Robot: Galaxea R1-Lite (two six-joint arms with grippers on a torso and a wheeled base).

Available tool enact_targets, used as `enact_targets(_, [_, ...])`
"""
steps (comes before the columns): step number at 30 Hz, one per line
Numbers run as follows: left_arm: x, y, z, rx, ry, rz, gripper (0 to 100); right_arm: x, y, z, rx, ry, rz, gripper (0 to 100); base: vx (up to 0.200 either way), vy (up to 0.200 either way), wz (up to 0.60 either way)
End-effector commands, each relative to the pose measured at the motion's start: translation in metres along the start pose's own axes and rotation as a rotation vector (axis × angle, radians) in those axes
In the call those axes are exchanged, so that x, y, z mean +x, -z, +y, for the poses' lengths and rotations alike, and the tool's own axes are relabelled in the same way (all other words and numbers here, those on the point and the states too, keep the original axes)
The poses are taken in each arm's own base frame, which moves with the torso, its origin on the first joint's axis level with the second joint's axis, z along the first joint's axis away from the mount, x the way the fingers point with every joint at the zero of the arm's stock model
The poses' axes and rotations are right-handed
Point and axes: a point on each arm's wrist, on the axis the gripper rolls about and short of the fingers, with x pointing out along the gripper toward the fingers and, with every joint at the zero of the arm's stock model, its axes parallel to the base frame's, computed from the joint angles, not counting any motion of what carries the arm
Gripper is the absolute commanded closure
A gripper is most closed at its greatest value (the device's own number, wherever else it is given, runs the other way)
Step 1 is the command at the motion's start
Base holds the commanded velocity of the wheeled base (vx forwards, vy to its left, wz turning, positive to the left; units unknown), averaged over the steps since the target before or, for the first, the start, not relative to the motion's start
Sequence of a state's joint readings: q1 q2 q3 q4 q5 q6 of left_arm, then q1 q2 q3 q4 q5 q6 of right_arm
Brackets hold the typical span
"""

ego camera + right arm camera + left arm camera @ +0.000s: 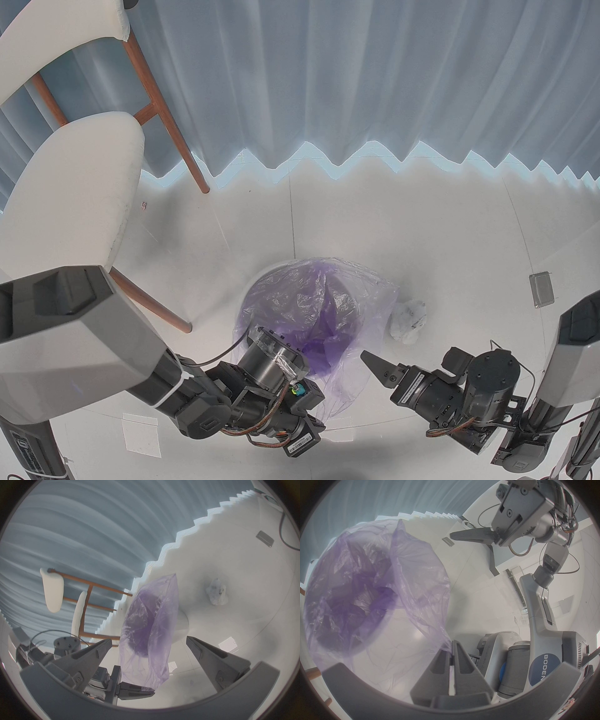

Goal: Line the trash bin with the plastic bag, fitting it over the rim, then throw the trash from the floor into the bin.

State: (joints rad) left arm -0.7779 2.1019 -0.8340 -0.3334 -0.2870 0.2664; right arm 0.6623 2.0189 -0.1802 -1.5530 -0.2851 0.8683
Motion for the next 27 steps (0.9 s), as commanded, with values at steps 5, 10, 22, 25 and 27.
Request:
enact_targets(5, [0.009, 0.005, -0.001, -0.003, 0.007, 0.024, 100, 0.042, -0.009, -0.013, -0.074, 0.028, 0.026, 0, 0.000, 0.000, 0.00])
enact_targets(10, [0.006, 0.004, -0.001, -0.004, 0.003, 0.017, 100, 0.064, -0.038, 0.005, -0.080, 0.044, 0.062, 0, 0.000, 0.000, 0.00])
enact_targets(22, [0.001, 0.010, -0.004, -0.003, 0.001, 0.010, 100, 0.068, -0.083, 0.058, -0.087, 0.079, 0.221, 0, 0.000, 0.000, 0.00])
enact_targets(25, [0.001, 0.010, -0.004, -0.004, 0.002, 0.011, 100, 0.073, -0.081, 0.055, -0.094, 0.121, 0.266, 0, 0.000, 0.000, 0.00])
enact_targets(27, [0.001, 0.010, -0.005, -0.002, 0.002, 0.010, 100, 0.077, -0.076, 0.050, -0.098, 0.156, 0.296, 0, 0.000, 0.000, 0.00])
